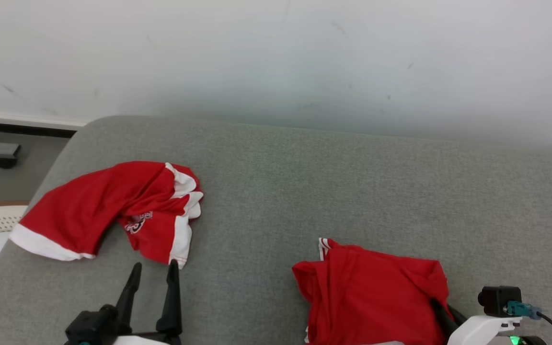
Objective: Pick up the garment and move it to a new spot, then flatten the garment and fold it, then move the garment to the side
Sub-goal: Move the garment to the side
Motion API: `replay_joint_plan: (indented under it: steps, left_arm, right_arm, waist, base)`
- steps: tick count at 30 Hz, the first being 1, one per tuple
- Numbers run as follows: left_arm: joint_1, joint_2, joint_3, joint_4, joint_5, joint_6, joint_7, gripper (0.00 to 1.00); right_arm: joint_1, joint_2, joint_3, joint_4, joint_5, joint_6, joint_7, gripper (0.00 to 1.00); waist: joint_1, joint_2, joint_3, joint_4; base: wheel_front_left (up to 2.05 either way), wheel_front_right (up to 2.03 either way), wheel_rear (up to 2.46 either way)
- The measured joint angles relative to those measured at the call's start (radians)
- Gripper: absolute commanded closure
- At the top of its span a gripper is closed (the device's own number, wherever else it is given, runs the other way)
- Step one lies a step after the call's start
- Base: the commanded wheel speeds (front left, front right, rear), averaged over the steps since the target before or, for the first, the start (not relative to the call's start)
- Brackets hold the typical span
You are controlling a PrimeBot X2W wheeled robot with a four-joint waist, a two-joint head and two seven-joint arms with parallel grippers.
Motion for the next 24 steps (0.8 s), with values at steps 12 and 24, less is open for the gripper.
replay_joint_plan:
  steps: [12,24]
  left_arm:
    - [-0.023,0.0,-0.057,-0.033,0.002,-0.009,0.0,0.0]
    - [-0.078,0.0,-0.191,-0.03,-0.012,-0.021,-0.001,0.0]
  right_arm:
    - [-0.139,-0.071,0.026,-0.005,0.013,0.0,-0.056,1.0]
    - [-0.219,-0.1,0.006,0.012,0.024,0.0,-0.099,1.0]
  waist:
    - [0.0,0.0,-0.014,-0.078]
    - [0.0001,0.0,0.008,-0.239]
  base:
    - [0.0,0.0,0.0]
    - [0.0,0.0,0.0]
